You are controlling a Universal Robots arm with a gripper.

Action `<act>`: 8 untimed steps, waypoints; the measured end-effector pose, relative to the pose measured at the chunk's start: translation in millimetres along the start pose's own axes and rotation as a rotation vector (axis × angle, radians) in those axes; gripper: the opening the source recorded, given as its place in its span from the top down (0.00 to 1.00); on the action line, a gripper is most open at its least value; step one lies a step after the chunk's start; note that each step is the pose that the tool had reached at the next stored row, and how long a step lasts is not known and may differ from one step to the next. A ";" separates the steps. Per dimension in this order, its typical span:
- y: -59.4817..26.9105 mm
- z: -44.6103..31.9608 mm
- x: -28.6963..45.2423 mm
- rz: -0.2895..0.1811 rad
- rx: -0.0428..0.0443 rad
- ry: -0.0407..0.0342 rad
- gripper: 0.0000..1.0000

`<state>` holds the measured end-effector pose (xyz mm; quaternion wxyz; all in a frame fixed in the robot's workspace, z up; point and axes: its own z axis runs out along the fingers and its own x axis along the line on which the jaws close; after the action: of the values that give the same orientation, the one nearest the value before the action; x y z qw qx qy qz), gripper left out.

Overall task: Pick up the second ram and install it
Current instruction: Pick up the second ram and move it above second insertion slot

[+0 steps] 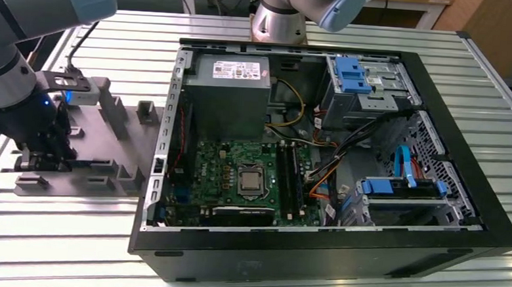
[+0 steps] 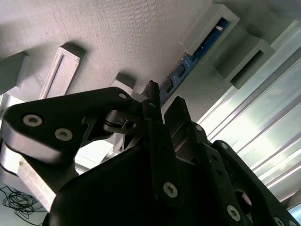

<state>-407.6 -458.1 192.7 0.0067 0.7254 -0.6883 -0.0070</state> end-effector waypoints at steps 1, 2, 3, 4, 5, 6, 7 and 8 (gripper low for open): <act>0.0 0.5 0.0 0.000 -0.0002 0.0001 0.68; 0.1 0.8 0.0 0.000 -0.0003 0.0001 0.68; 0.1 0.9 0.0 0.000 -0.0003 0.0002 0.68; 0.1 1.1 0.0 0.000 -0.0002 0.0000 0.69; 0.1 1.2 0.0 0.000 -0.0002 -0.0001 0.69; 0.1 1.3 0.0 0.000 -0.0001 -0.0002 0.76; 0.1 1.4 0.0 0.000 -0.0001 -0.0002 0.76; 0.1 1.6 0.0 0.000 -0.0001 -0.0003 0.76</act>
<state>-407.8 -458.1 191.1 0.0066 0.7254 -0.6883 -0.0072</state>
